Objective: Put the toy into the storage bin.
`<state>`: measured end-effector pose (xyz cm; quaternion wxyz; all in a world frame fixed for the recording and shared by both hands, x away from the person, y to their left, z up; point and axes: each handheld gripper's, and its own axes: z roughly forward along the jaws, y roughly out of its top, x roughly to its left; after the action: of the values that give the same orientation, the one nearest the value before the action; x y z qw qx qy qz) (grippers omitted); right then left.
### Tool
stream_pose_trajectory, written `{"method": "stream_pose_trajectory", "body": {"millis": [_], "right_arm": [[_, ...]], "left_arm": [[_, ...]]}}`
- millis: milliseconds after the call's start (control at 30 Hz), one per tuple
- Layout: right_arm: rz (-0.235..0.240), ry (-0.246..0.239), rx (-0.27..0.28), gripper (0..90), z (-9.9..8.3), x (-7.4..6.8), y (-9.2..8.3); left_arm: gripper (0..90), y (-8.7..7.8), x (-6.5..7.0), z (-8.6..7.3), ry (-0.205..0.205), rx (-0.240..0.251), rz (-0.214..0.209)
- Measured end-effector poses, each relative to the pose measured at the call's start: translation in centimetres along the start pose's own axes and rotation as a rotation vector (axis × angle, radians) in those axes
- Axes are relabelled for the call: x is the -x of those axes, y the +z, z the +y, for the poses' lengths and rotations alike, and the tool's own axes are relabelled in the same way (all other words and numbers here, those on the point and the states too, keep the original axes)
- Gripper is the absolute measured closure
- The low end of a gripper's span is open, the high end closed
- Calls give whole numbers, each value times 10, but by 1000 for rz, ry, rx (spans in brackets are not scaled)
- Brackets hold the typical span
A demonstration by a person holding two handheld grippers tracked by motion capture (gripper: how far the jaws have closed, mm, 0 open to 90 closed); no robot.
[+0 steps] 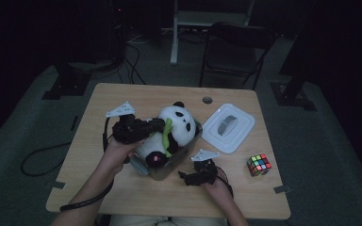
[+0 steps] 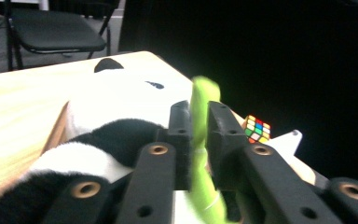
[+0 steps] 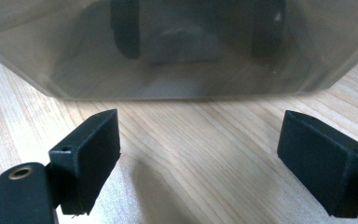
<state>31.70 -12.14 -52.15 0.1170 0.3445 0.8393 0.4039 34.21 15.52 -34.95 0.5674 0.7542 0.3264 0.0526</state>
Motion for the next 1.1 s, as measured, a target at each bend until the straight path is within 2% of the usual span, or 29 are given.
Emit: {"method": "stream_pose_trajectory", "body": {"millis": [33,100,233,267,400,467,500,633,733,800,867,933,967,1000,1100], "right_arm": [[-2,-2,-2,128,0,0,0],[0,1,-1,128,0,0,-1],[1,3,-4,128,-1,0,-1],[2,1,-4,128,-1,0,-1],[2,-7,-10,129,-1,0,0],[1,-8,-11,128,-1,0,0],[2,-8,-12,129,-1,0,0],[7,-13,-18,128,-1,-1,1],[6,-13,-20,128,-1,-1,1],[7,-11,-19,128,0,-1,1],[8,-9,-20,129,0,-1,1],[7,-9,-19,132,0,-1,1],[6,-11,-19,132,0,-1,1],[8,-9,-19,132,0,-1,1],[9,-8,-18,132,0,0,1]], "left_arm": [[622,-1,2,0,14,-10,-5],[536,-2,3,0,35,-20,16],[383,-9,2,2,26,-19,19],[366,-12,1,3,16,-7,11],[325,-25,-6,7,19,25,62],[323,-29,-9,7,12,34,65],[323,-35,-16,8,9,46,92],[279,-43,-33,6,6,58,119],[179,-46,-43,5,-9,58,141],[169,-48,-50,4,-5,63,171],[95,-48,-57,2,-11,52,205],[94,-48,-65,-1,-18,54,231],[66,-48,-69,-3,-27,48,248],[2,-48,-73,-5,-35,46,264],[4,-46,-85,-13,-35,35,319]]}}
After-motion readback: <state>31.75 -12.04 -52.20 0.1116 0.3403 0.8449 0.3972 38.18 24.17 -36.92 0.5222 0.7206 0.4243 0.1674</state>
